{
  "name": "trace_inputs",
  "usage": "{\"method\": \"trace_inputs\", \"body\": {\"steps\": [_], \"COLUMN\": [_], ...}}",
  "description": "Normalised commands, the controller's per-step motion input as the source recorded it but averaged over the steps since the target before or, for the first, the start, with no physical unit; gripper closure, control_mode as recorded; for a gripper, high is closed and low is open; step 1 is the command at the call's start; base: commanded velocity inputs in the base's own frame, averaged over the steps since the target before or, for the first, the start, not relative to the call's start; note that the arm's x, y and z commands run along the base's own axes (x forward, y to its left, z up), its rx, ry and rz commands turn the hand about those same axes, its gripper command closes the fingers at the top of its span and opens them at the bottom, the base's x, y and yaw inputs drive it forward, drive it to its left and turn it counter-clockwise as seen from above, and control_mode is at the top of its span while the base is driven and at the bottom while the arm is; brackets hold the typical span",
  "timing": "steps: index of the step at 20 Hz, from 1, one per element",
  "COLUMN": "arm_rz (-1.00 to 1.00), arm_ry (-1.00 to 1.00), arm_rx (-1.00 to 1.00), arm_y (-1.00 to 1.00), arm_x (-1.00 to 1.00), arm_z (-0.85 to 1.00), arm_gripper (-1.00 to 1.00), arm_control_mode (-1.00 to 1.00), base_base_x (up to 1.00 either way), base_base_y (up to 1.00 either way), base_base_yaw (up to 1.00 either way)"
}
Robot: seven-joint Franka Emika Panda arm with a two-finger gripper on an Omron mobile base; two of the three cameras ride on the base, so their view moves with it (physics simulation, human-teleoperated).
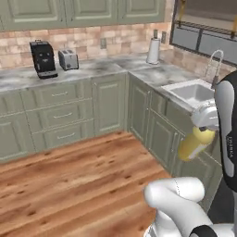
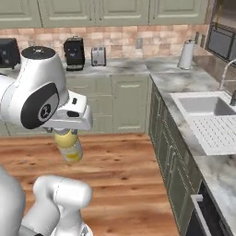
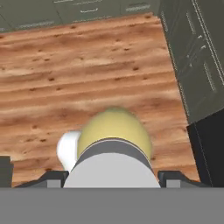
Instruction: Place the drinks on the dining counter in a tight cluster.
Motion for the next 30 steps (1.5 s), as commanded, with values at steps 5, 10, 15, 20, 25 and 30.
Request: {"method": "trace_inputs", "body": {"steps": [5,10,15,20,25,30], "arm_rz": [0.00,0.00,0.00,0.00,0.00,0.00], "arm_ry": [0.00,0.00,0.00,0.00,0.00,0.00], "arm_rx": [0.00,0.00,0.00,0.00,0.00,0.00], "arm_y": [0.00,0.00,0.00,0.00,0.00,0.00], "arm_x": [0.00,0.00,0.00,0.00,0.00,0.00], "arm_z": [0.00,0.00,0.00,0.00,0.00,0.00], "arm_gripper": [1.00,1.00,1.00,1.00,1.00,1.00], "arm_control_mode": [1.00,1.00,1.00,1.00,1.00,1.00], "base_base_x": [0.00,0.00,0.00,0.00,0.00,0.00], "base_base_y": [0.00,0.00,0.00,0.00,0.00,0.00], "base_base_yaw": [1.00,1.00,1.00,1.00,1.00,1.00]}}
